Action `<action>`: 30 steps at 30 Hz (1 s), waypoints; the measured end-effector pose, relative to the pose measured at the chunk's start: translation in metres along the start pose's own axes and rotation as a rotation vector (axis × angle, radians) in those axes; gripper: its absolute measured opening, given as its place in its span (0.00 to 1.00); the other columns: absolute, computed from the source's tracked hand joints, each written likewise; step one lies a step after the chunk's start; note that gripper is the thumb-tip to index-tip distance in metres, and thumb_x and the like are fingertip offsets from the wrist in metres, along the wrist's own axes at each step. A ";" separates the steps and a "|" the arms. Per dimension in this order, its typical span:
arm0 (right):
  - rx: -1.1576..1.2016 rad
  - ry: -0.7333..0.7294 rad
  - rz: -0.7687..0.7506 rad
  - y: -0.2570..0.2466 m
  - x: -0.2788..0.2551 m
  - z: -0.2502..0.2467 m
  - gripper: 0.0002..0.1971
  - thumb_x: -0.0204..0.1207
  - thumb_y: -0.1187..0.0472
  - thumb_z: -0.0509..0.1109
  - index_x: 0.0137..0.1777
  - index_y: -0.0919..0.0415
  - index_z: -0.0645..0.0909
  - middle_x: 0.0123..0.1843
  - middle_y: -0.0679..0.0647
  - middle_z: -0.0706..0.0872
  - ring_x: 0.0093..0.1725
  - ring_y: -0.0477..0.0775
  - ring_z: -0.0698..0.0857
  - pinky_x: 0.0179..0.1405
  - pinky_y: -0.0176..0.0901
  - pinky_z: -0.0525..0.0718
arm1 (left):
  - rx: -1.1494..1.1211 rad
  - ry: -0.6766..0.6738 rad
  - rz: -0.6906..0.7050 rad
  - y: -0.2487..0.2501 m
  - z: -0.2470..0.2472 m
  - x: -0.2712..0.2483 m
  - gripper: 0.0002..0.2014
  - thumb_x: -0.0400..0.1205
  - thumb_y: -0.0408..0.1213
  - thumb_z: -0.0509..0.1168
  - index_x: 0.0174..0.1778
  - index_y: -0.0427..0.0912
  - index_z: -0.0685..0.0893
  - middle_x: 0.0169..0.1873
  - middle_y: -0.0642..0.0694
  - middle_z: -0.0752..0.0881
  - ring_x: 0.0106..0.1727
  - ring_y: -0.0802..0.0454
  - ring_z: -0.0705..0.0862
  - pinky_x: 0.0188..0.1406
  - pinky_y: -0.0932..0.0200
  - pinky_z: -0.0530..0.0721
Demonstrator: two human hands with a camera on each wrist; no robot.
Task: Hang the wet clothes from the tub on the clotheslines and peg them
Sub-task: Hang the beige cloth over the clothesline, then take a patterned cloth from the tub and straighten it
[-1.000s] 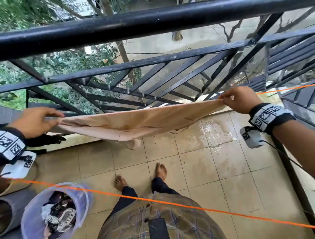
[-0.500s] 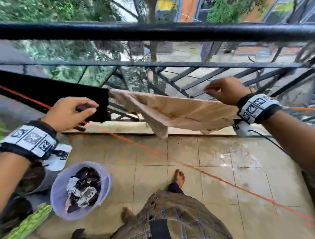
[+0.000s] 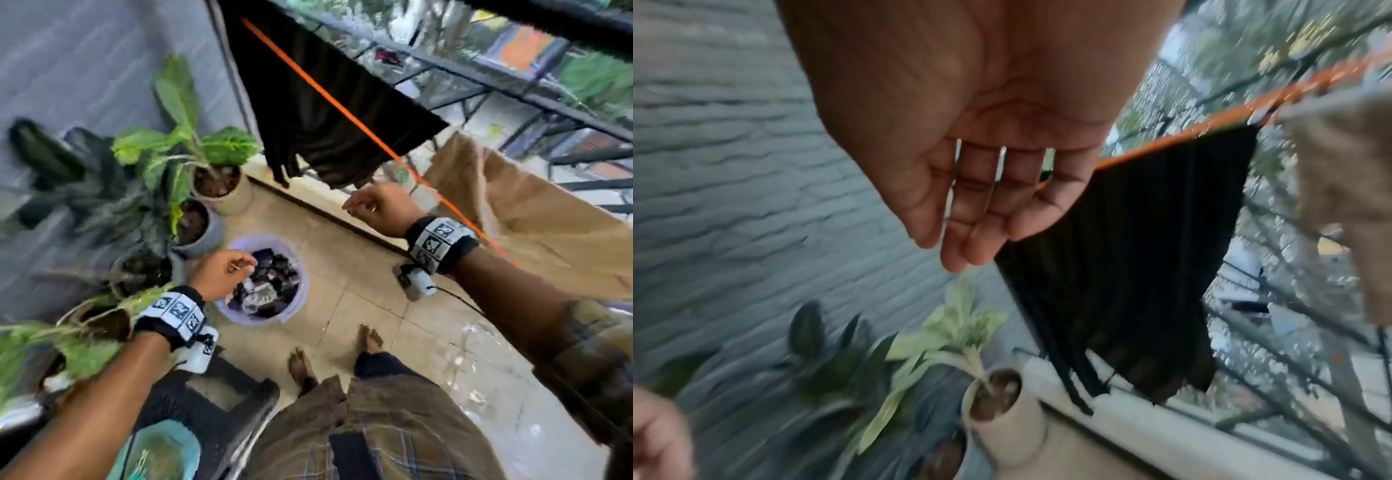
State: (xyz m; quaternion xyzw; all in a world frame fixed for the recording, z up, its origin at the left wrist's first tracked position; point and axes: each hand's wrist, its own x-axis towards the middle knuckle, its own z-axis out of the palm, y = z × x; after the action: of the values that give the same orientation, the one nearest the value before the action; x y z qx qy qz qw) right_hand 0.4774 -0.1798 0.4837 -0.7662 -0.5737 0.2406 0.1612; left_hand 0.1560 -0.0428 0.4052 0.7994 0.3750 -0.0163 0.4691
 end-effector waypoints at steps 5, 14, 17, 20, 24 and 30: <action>0.006 -0.329 -0.100 -0.035 0.021 0.111 0.13 0.77 0.50 0.67 0.50 0.53 0.91 0.48 0.52 0.93 0.45 0.59 0.90 0.47 0.47 0.86 | -0.148 0.024 -0.253 -0.097 0.040 -0.058 0.05 0.78 0.28 0.71 0.47 0.38 0.89 0.37 0.47 0.88 0.33 0.75 0.82 0.48 0.55 0.81; -0.026 -0.895 -0.061 -0.028 0.029 0.255 0.08 0.79 0.57 0.69 0.53 0.48 0.89 0.55 0.52 0.90 0.56 0.58 0.86 0.51 0.42 0.79 | -0.241 -0.009 -0.617 -0.165 0.105 -0.091 0.06 0.81 0.34 0.68 0.48 0.41 0.91 0.46 0.45 0.91 0.49 0.47 0.88 0.52 0.55 0.82; -0.007 -0.951 -0.010 -0.019 0.044 0.292 0.11 0.75 0.51 0.67 0.52 0.50 0.88 0.56 0.53 0.90 0.57 0.59 0.86 0.53 0.45 0.80 | -0.275 0.015 -0.658 -0.189 0.114 -0.075 0.10 0.81 0.33 0.68 0.42 0.55 0.86 0.47 0.49 0.91 0.51 0.50 0.88 0.54 0.56 0.83; 0.024 -0.944 0.058 -0.011 0.070 0.332 0.12 0.76 0.53 0.68 0.54 0.53 0.89 0.59 0.54 0.89 0.59 0.59 0.86 0.59 0.47 0.81 | -0.325 0.096 -0.691 -0.217 0.118 -0.052 0.12 0.81 0.32 0.67 0.43 0.58 0.84 0.47 0.49 0.91 0.51 0.50 0.88 0.55 0.56 0.84; 0.026 -0.837 0.121 0.006 0.129 0.407 0.10 0.78 0.54 0.69 0.54 0.54 0.89 0.57 0.54 0.90 0.57 0.58 0.86 0.56 0.47 0.83 | -0.352 0.156 -0.717 -0.278 0.129 -0.010 0.08 0.81 0.33 0.68 0.52 0.49 0.86 0.50 0.45 0.90 0.53 0.47 0.89 0.54 0.54 0.85; -0.029 -0.723 0.068 0.023 0.216 0.512 0.16 0.79 0.56 0.69 0.64 0.58 0.85 0.63 0.58 0.88 0.63 0.61 0.85 0.60 0.48 0.82 | -0.279 0.195 -0.711 -0.367 0.137 0.051 0.26 0.82 0.32 0.68 0.77 0.42 0.72 0.67 0.44 0.80 0.64 0.43 0.83 0.60 0.51 0.83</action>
State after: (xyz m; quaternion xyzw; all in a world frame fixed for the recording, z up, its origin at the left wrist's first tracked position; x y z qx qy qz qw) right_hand 0.2609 0.0054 0.0055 -0.6523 -0.5713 0.4930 -0.0711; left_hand 0.0116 -0.0151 0.0385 0.5460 0.6699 -0.0506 0.5005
